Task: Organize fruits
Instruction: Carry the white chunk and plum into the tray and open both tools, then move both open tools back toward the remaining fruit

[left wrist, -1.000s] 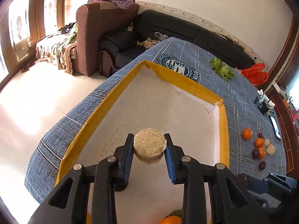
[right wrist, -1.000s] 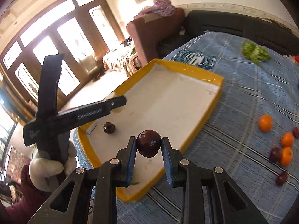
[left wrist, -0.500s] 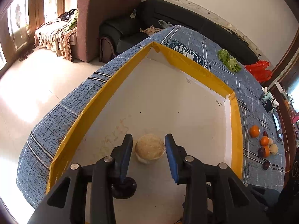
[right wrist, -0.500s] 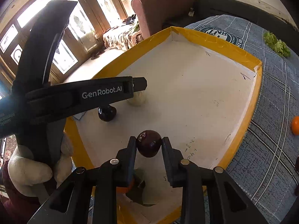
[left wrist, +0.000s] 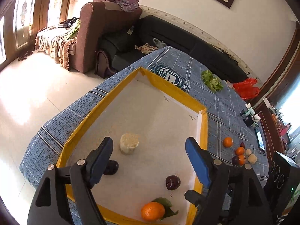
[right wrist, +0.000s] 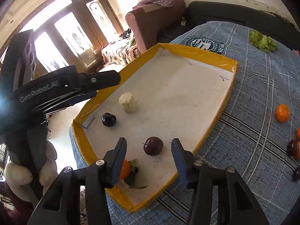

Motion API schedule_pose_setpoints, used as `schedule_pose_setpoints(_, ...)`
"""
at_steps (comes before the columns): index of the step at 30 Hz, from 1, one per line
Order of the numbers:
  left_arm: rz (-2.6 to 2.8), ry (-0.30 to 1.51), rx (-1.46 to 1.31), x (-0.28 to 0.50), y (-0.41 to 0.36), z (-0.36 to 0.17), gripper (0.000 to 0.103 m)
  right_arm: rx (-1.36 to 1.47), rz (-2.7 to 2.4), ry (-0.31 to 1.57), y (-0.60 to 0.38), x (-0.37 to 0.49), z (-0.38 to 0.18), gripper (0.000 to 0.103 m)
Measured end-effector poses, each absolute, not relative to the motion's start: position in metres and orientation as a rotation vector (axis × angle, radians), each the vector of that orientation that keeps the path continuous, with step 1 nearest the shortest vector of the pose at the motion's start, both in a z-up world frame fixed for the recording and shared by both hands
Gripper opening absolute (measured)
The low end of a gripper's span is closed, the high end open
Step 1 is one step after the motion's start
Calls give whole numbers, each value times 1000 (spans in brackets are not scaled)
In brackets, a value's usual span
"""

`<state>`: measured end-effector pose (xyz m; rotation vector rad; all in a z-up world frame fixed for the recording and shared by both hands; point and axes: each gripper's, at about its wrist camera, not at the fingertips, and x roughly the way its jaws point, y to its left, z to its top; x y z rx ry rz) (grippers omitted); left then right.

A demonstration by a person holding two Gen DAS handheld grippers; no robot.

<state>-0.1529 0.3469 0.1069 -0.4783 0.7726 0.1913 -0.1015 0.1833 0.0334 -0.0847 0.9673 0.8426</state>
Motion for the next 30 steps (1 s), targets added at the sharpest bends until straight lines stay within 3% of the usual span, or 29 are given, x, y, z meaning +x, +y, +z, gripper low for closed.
schedule_pose_setpoints(5,150,712,-534,-172,335,121,81,-18,796,942,143,-96,42,60)
schedule_pose_setpoints(11,99,697,-561,-184,309,129,81,-3,660,837,63,-94,59,77)
schedule_pose_setpoints(21,-25,791,-520,-153,237,103,83,186,307,827,-116,-57,68,76)
schedule_pose_setpoints(30,-85,866,-398,-125,186,86,82,94,399,879,-74,-43,31,73)
